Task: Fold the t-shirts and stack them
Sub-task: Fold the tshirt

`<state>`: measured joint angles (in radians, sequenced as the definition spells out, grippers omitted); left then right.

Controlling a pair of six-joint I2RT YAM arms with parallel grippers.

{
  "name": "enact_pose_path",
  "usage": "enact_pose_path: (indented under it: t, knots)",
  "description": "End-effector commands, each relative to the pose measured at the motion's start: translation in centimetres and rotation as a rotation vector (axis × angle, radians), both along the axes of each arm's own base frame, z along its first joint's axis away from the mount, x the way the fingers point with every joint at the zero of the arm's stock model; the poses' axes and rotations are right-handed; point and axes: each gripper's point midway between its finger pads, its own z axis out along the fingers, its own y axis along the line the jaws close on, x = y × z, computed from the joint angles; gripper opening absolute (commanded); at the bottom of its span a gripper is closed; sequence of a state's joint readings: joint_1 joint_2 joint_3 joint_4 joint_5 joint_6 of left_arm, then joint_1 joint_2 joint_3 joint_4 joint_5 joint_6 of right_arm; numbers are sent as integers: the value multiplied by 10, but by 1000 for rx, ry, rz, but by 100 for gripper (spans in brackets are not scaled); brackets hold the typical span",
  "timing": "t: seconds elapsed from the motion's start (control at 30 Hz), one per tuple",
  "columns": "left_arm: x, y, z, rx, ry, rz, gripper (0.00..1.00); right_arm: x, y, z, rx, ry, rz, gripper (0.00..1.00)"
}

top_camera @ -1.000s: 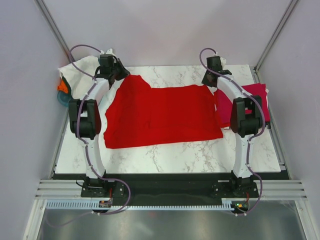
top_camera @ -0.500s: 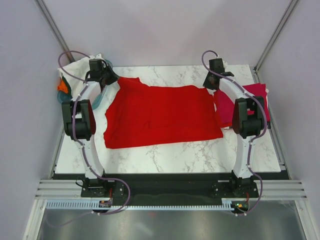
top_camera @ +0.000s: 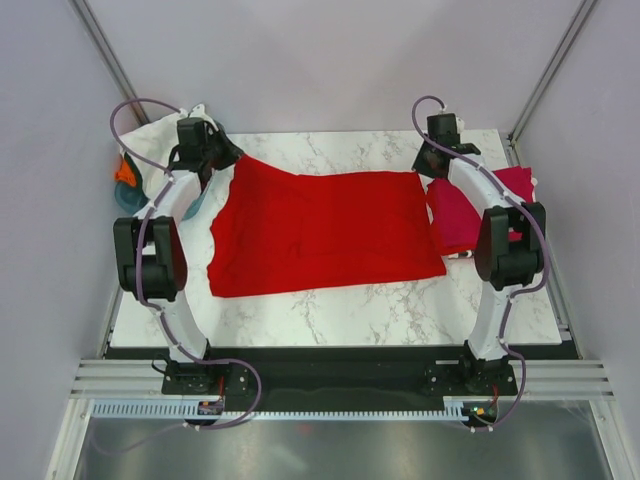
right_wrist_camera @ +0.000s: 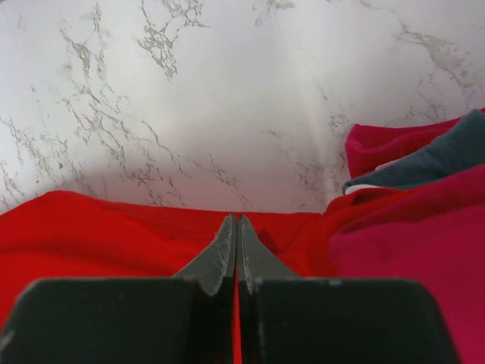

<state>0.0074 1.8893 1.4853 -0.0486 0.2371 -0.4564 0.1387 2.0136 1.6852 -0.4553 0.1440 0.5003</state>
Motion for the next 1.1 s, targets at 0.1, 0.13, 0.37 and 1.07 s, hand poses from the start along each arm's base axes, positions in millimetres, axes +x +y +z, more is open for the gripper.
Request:
enact_pose_path:
  t: [0.1,0.13,0.37,1.07]
  knots:
    - [-9,-15,17,65,-68,-24,2,-15,-19,33,-14,-54,-27,0]
    - [-11,-13,19,73,-71,-13,2,-17,-20,37,-14,-60,-30,0]
    - [-28,-22,19,161,-53,29,2,-31,-35,27,1,-28,-68,0]
    - [-100,-7,1,186,-21,200,2,-58,-10,26,56,-24,6,0]
